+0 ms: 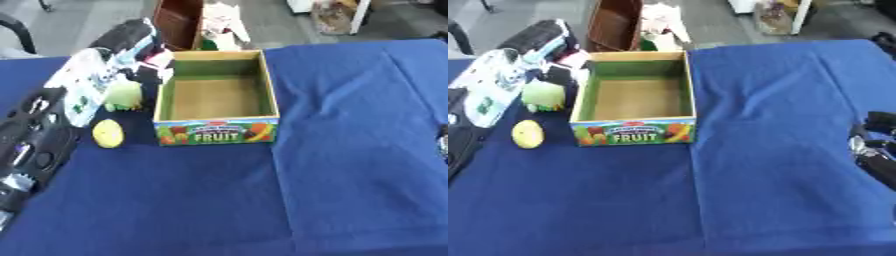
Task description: Pick up objects on the table and place them in the box.
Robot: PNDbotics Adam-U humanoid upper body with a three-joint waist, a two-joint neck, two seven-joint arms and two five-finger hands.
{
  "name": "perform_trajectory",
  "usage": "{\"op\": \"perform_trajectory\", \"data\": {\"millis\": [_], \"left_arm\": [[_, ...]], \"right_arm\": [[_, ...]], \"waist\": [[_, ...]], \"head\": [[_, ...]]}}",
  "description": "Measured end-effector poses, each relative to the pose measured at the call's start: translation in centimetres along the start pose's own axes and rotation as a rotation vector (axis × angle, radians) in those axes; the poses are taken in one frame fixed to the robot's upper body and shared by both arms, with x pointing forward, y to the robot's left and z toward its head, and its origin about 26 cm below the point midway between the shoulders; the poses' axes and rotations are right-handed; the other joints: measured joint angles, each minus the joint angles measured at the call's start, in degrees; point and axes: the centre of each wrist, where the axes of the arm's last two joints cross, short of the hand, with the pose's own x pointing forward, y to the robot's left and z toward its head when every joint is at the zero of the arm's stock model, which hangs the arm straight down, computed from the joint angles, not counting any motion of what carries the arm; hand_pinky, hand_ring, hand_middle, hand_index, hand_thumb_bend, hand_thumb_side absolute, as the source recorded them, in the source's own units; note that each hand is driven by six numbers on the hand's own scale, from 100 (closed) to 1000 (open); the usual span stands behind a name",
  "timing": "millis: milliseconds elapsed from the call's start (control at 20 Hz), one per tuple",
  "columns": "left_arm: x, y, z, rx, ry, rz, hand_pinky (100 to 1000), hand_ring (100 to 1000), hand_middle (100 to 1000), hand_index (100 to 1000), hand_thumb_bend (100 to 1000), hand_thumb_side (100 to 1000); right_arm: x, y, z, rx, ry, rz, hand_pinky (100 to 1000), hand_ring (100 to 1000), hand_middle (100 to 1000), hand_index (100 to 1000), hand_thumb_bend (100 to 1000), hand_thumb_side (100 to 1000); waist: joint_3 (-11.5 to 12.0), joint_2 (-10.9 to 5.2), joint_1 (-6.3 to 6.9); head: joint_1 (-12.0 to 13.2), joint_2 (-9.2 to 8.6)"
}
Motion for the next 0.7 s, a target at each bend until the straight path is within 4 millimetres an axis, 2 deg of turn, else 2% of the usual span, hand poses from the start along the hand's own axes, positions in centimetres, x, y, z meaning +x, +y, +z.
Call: {"op": "perform_trajectory", "data": {"millis": [250, 350, 450, 500, 600, 700], "left_arm": [[1.7, -1.8, -0.8, -0.057, -0.072, -0.020, 527, 316, 117, 189, 168, 199], [2.4, -2.3, -1.0, -0.074, -0.099, -0.026, 541, 348, 163, 223, 211, 189], [2.8, -2.7, -1.1, -0.097, -0.127, -0.033, 573, 439, 322, 376, 325, 200], [2.9, -2.9, -1.0, -0.113, -0.139, -0.037, 595, 494, 425, 508, 424, 211], [3.0, -3.2, -0.9, -0.140, -0.164, -0.038, 629, 550, 556, 696, 553, 225], [3.0, -3.5, -0.8, -0.165, -0.179, -0.032, 664, 596, 630, 799, 664, 234]], "right_arm": [[0.1, 0.3, -0.2, 0.007, -0.005, -0.007, 560, 728, 648, 729, 177, 100], [0.2, 0.3, -0.2, 0.008, -0.006, -0.007, 560, 728, 648, 729, 178, 100], [0.2, 0.3, -0.2, 0.008, -0.006, -0.007, 560, 727, 647, 729, 178, 100], [0.2, 0.3, -0.2, 0.008, -0.006, -0.007, 560, 727, 647, 729, 178, 100], [0.2, 0.3, -0.2, 0.008, -0.006, -0.007, 560, 727, 647, 729, 179, 100], [0.2, 0.3, -0.2, 0.008, -0.006, -0.007, 560, 727, 647, 729, 179, 100]], "waist": [[-0.48, 0.21, -0.13], [-0.64, 0.39, -0.14], [-0.64, 0.42, -0.14], [-0.64, 0.42, -0.13], [-0.64, 0.42, -0.12], [-0.56, 0.42, -0.06]], "head": [[0.36, -0.23], [0.49, -0.24], [0.56, -0.25], [0.57, -0.25], [0.57, -0.25], [0.57, -0.25]]}}
